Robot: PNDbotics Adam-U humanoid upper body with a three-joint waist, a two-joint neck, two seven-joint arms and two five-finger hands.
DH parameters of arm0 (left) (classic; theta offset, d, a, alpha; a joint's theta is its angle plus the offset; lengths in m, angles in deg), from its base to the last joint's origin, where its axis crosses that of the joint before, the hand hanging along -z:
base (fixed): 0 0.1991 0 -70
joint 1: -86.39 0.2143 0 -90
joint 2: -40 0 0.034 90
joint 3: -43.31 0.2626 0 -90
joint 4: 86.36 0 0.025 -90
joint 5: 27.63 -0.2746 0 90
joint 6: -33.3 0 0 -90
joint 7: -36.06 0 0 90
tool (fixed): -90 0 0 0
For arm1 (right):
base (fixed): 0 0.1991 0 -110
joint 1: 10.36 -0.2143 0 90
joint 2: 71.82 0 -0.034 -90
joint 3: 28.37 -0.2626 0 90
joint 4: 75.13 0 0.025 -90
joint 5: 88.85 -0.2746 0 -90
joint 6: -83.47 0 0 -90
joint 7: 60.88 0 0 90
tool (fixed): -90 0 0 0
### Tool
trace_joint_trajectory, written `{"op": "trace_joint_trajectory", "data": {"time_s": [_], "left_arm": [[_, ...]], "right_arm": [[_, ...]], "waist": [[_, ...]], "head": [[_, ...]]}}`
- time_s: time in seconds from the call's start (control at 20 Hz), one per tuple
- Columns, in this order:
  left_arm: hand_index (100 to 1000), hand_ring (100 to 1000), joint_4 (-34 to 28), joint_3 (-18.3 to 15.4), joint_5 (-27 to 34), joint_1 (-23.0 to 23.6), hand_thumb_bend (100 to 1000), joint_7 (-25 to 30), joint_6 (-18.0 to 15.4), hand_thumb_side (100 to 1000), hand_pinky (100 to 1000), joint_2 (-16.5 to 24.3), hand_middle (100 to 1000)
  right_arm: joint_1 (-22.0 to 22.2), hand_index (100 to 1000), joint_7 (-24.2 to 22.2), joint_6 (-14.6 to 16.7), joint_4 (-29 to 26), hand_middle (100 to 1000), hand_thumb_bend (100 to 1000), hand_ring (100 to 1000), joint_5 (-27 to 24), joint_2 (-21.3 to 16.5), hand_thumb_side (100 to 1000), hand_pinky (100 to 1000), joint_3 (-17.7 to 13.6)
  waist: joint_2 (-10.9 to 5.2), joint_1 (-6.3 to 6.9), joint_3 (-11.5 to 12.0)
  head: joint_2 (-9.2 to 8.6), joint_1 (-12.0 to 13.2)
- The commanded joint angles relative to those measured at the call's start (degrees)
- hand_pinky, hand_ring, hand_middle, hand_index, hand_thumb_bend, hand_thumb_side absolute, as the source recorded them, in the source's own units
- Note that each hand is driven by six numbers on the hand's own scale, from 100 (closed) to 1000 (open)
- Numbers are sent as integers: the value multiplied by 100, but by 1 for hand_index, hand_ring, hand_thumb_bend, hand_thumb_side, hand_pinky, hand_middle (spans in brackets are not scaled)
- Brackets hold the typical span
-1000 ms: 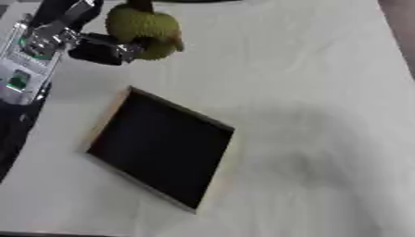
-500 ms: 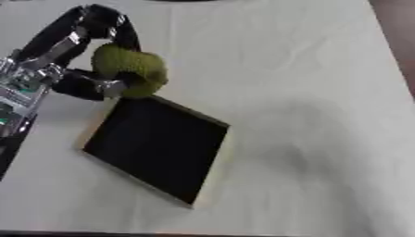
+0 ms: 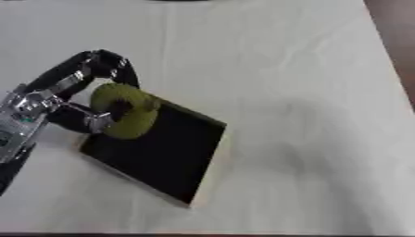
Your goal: Pick up objects on the table and place them in the box.
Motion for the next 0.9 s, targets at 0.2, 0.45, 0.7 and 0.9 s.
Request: {"op": "trace_joint_trajectory", "data": {"time_s": [0.2, 0.45, 0.7, 0.9], "left_arm": [[566, 416, 191, -295, -190, 59, 100, 391, -221, 389, 489, -132, 539], [633, 473, 332, -401, -654, 74, 100, 565, -312, 342, 558, -259, 592], [871, 703, 303, -371, -1108, 150, 100, 933, -507, 296, 791, -281, 808], [942, 788, 297, -400, -1401, 279, 100, 1295, -721, 333, 893, -290, 906]], "right_arm": [[-23, 729, 22, 10, -89, 560, 100, 719, 33, -114, 625, 736, -40], [-18, 729, 26, 12, -89, 559, 100, 719, 44, -95, 625, 736, -38], [-19, 728, 44, -3, -89, 558, 100, 719, 55, -77, 626, 735, -45], [-23, 728, 71, -19, -89, 558, 100, 719, 62, -63, 627, 735, -61]], "waist": [[-82, -34, 7], [-66, -48, -4], [-68, -45, -8], [-72, -42, -3]], "head": [[-7, -24], [-14, -13], [-14, -11], [-38, -30]]}}
